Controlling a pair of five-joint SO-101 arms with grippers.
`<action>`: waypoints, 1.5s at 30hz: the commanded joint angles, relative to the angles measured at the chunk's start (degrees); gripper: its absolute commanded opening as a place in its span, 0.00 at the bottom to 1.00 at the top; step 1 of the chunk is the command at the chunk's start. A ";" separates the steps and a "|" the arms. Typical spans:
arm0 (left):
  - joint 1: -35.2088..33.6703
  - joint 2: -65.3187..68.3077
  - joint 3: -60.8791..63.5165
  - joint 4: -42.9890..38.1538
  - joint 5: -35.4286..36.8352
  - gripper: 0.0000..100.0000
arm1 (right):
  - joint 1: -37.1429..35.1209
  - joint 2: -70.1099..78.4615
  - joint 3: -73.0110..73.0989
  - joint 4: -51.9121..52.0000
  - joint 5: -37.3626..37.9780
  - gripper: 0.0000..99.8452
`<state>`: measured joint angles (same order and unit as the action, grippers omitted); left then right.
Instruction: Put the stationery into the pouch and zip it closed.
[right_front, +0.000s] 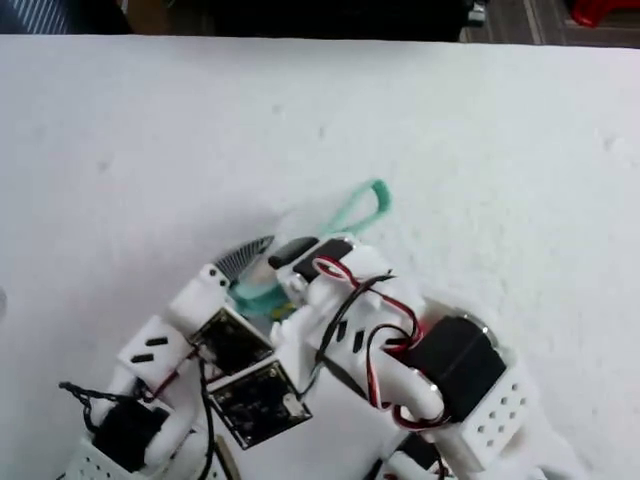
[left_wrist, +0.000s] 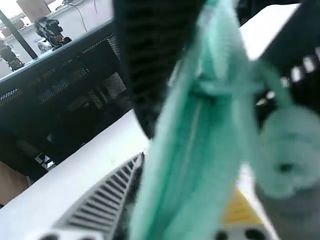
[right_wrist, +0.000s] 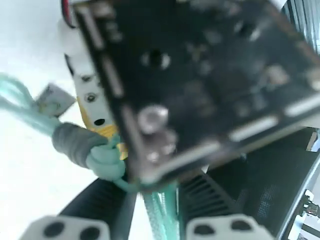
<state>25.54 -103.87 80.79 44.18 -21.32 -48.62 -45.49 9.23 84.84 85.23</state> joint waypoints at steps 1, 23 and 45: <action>0.40 -0.66 -0.35 -1.93 0.53 0.05 | 0.75 -0.40 -3.25 -0.40 0.18 0.02; 0.04 -0.31 6.42 -18.90 13.10 0.02 | 9.98 -1.01 -3.60 -8.66 -16.00 0.24; -1.01 46.73 -14.86 -23.74 18.64 0.02 | 12.62 -0.57 -15.47 -0.48 -54.42 0.23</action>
<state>25.19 -64.92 71.21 25.63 -3.65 -34.20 -45.76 -5.10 80.62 31.34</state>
